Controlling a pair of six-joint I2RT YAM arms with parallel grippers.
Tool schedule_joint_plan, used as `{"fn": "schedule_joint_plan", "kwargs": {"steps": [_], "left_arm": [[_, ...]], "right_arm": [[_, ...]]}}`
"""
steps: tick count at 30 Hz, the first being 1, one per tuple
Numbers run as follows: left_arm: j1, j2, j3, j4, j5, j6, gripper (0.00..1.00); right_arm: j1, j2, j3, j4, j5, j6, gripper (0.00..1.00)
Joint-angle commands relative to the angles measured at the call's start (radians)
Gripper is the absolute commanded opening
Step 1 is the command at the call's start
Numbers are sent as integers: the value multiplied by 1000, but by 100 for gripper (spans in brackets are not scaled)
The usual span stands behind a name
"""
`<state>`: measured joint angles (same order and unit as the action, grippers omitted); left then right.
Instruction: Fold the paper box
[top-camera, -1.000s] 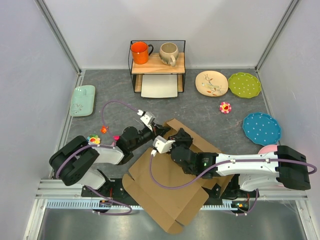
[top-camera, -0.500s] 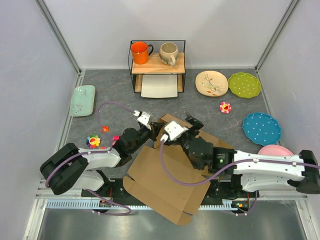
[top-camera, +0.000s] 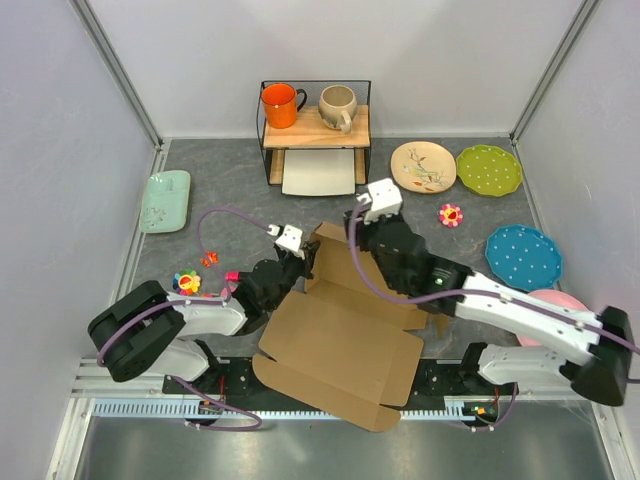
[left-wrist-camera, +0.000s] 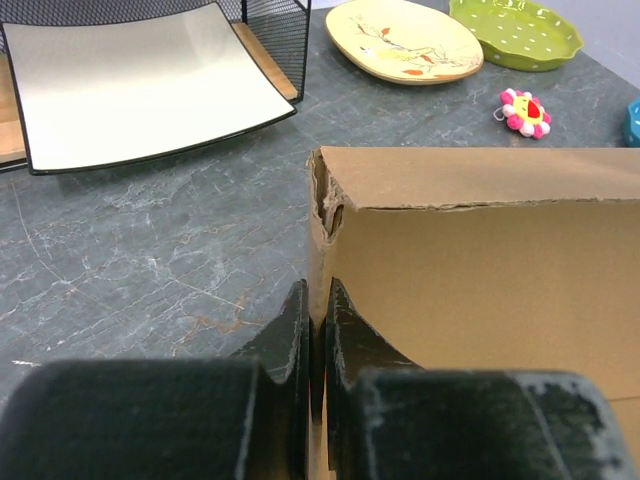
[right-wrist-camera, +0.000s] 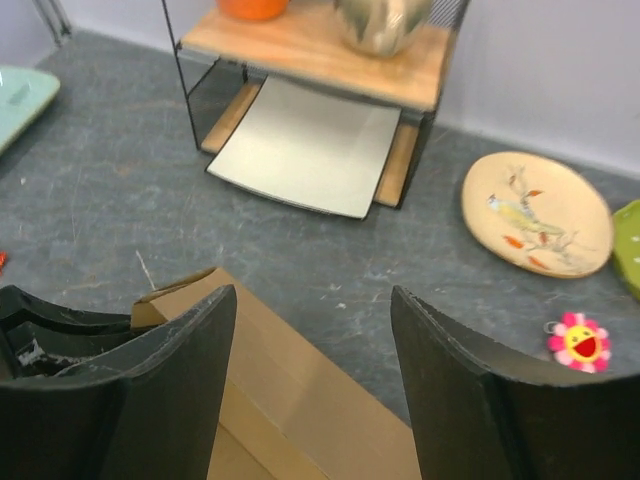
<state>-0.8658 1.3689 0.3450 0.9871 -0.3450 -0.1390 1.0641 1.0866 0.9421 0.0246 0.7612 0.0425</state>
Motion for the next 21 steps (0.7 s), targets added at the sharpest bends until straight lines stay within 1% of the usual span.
{"fn": "schedule_joint_plan", "kwargs": {"steps": [1, 3, 6, 8, 9, 11, 12, 15, 20, 21], "left_arm": [[-22, 35, 37, 117, -100, 84, 5], [-29, 41, 37, 124, -110, 85, 7], [-36, 48, 37, 125, -127, 82, 9], [-38, 48, 35, 124, -129, 75, 13], [-38, 48, 35, 117, -129, 72, 18], [-38, 50, 38, 108, -135, 64, 23], [-38, 53, 41, 104, -137, 64, 29], [-38, 64, 58, 71, -147, 65, 36], [-38, 90, 80, 33, -150, 75, 38], [-38, 91, 84, 25, -152, 76, 37]], "right_arm": [[-39, 168, 112, -40, -160, 110, 72], [-55, 252, 136, -37, -174, 102, 72], [-87, 337, 159, -37, -212, 100, 72], [-99, 363, 149, -34, -230, 105, 72], [-102, 374, 139, -32, -247, 103, 72], [-104, 380, 106, -5, -253, 99, 71], [-102, 378, 95, 3, -264, 97, 70], [-105, 372, 58, 18, -284, 99, 68], [-107, 354, 23, 26, -327, 96, 63], [-105, 348, 20, 26, -333, 94, 62]]}}
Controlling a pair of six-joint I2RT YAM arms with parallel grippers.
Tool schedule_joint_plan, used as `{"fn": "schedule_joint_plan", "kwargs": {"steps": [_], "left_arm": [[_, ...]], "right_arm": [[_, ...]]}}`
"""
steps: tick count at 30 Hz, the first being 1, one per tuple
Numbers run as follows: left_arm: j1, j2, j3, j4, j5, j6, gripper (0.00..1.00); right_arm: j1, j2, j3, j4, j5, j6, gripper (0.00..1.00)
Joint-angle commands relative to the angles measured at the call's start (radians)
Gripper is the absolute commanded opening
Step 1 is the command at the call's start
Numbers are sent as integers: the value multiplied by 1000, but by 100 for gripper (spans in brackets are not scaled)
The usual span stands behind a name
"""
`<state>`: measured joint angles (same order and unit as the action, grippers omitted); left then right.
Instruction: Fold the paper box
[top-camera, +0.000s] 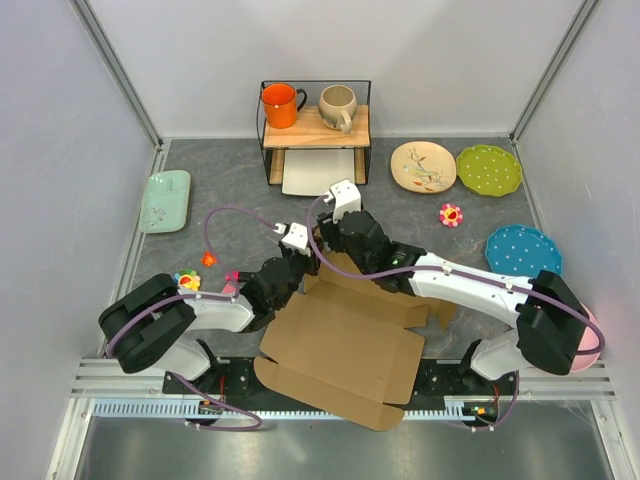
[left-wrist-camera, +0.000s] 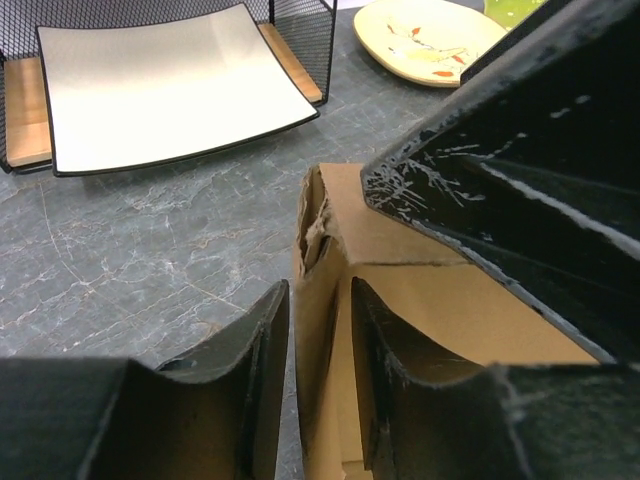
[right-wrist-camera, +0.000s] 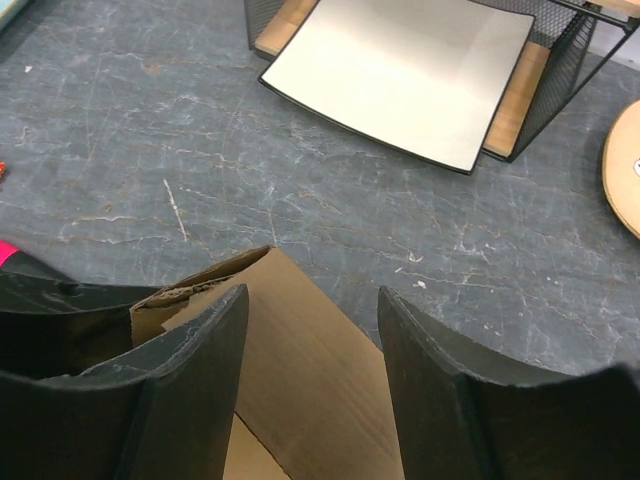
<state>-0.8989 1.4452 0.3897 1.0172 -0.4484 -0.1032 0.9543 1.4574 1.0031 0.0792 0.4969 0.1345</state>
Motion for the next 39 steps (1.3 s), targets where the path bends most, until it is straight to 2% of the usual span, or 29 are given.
{"fn": "schedule_joint_plan", "kwargs": {"steps": [1, 2, 3, 10, 13, 15, 20, 23, 27, 28, 30, 32, 34, 35, 39], "left_arm": [[-5, 17, 49, -12, -46, 45, 30], [-3, 20, 52, -25, -32, 52, 18], [-3, 20, 54, -28, -26, 59, 2], [-5, -9, 28, -17, -42, 86, 2], [-5, -40, 29, 15, -111, 132, 2], [-3, -52, 26, 94, -189, 189, 2], [8, -10, 60, 244, -322, 283, 2], [31, 24, 103, 235, -343, 255, 2], [40, 60, 104, 184, -349, 127, 2], [38, 58, 100, 164, -343, 113, 2], [40, 55, 112, 14, -343, 12, 2], [40, 55, 185, -282, -369, -70, 2], [40, 66, 218, -405, -389, -95, 2], [40, 76, 254, -527, -394, -125, 2], [43, 96, 314, -713, -401, -190, 2]], "right_arm": [[4, -29, -46, -30, -70, 2, 61], [4, -38, -55, -32, -67, 2, 61], [4, -45, -58, -32, -66, 2, 61], [4, -127, -54, -55, -8, 2, 64], [4, -187, -6, -106, 107, 33, 72], [1, -256, -3, -105, 178, 56, 76], [-2, -368, -3, -154, 204, 76, 81], [-3, -391, -27, -190, 236, 79, 83], [-12, -431, -73, -228, 302, 105, 85], [-29, -445, -98, -240, 310, 126, 85], [-70, -502, -124, -242, 302, 143, 85], [-117, -563, -159, -259, 244, 151, 84], [-158, -574, -169, -297, 236, 161, 83], [-185, -575, -175, -308, 232, 172, 82], [-267, -582, -237, -314, 161, 209, 81]]}}
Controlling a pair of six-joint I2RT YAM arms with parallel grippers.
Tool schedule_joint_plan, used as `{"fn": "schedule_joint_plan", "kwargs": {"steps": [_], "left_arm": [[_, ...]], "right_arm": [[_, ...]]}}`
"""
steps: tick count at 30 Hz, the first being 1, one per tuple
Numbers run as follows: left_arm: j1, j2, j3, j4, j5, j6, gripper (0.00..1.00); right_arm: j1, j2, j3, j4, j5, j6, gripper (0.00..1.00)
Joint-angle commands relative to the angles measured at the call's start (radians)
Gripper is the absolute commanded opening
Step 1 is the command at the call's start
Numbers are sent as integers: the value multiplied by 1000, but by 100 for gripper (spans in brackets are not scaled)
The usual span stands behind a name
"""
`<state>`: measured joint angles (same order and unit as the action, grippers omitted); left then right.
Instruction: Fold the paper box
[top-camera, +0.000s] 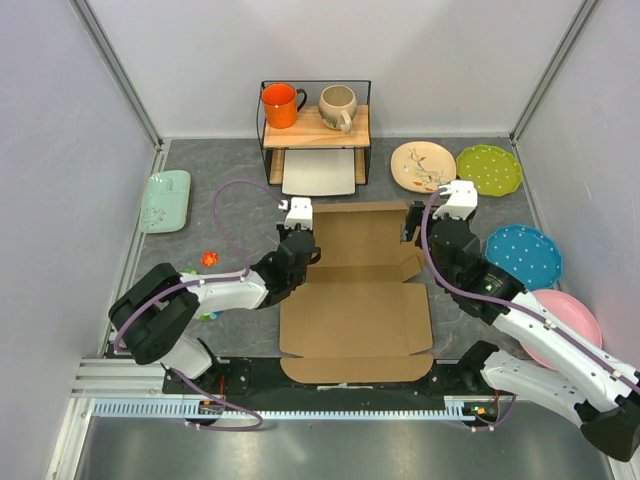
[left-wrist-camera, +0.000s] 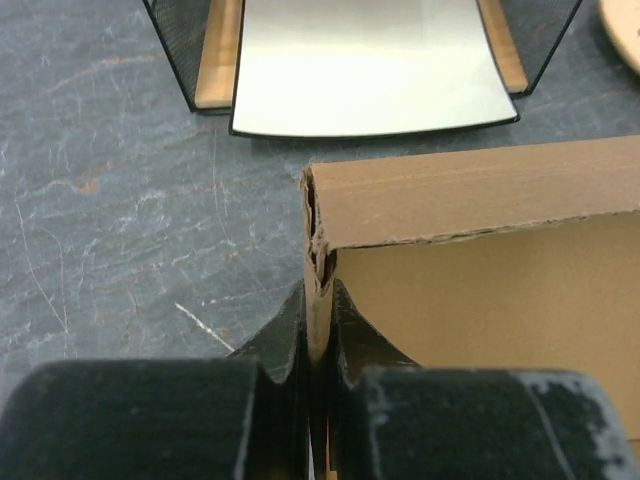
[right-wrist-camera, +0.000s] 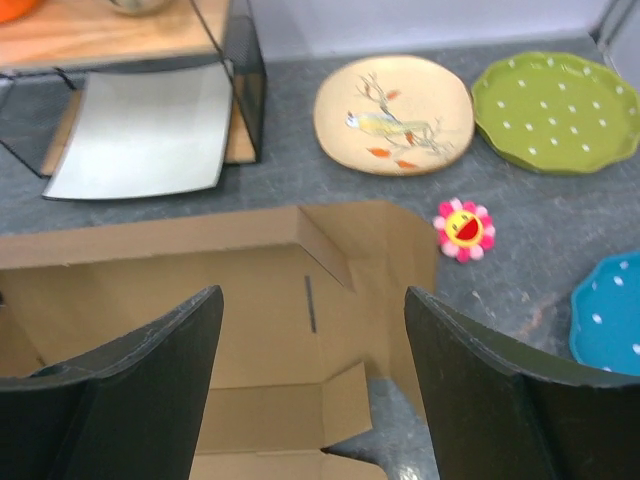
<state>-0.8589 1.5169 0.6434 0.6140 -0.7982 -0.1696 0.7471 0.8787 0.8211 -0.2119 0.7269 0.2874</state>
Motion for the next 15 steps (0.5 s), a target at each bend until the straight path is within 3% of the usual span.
{"fn": "schedule_joint_plan", "kwargs": {"steps": [1, 7, 15], "left_arm": [[6, 26, 64, -328, -52, -133, 2], [29, -9, 53, -392, -67, -211, 2], [43, -44, 38, -355, -65, -222, 2]], "right_arm": [[-72, 8, -62, -21, -72, 65, 78], [-144, 34, -103, -41, -89, 177, 66], [-193, 123, -207, -21, -316, 341, 66]]}}
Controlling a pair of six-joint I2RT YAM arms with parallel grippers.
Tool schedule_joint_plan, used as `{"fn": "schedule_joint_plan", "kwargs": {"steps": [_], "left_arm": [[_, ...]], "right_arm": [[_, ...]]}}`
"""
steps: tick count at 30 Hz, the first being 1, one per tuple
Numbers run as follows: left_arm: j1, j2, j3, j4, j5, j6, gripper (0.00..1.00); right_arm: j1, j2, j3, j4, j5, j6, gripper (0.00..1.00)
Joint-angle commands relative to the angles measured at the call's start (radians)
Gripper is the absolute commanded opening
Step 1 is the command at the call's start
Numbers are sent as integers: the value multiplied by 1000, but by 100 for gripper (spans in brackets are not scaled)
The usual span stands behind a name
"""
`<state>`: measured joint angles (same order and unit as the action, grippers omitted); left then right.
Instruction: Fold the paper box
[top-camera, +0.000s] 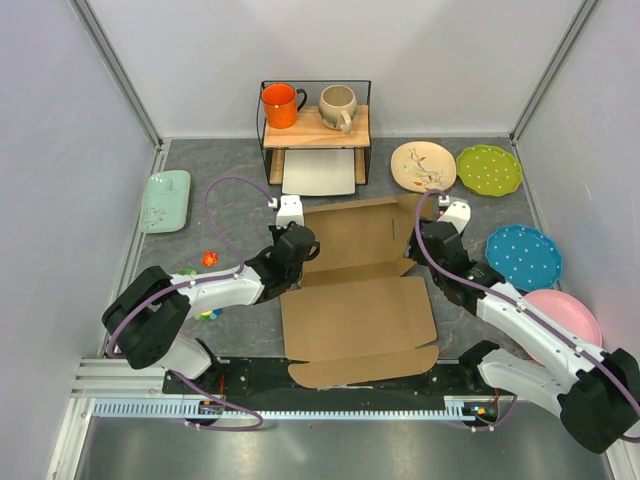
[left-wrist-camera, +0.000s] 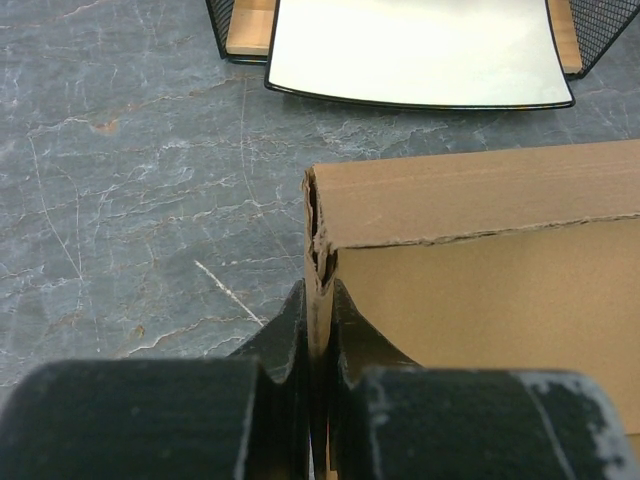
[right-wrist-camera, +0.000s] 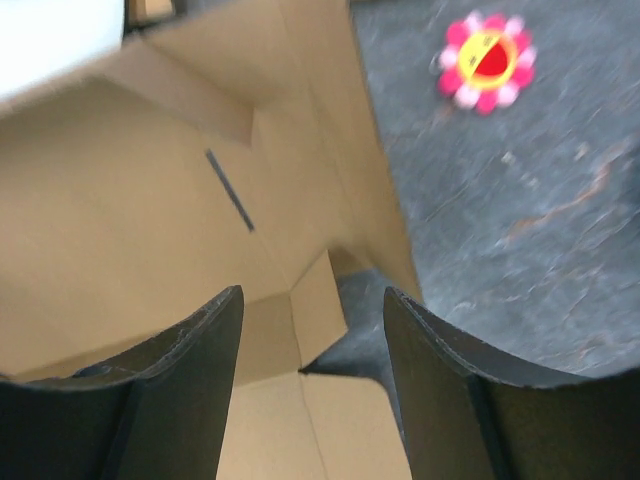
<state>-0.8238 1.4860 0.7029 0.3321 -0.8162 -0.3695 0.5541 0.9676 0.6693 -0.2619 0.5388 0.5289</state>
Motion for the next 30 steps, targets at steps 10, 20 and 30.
{"fn": "schedule_joint_plan", "kwargs": {"steps": [10, 20, 30], "left_arm": [[6, -15, -26, -70, -29, -2, 2], [6, -9, -17, -81, -5, 3, 2], [8, 16, -5, -81, 22, -3, 2]], "right_arm": [[0, 175, -151, 162, -158, 100, 64], [7, 267, -128, 305, -177, 16, 33], [190, 316, -94, 316, -37, -145, 20]]}}
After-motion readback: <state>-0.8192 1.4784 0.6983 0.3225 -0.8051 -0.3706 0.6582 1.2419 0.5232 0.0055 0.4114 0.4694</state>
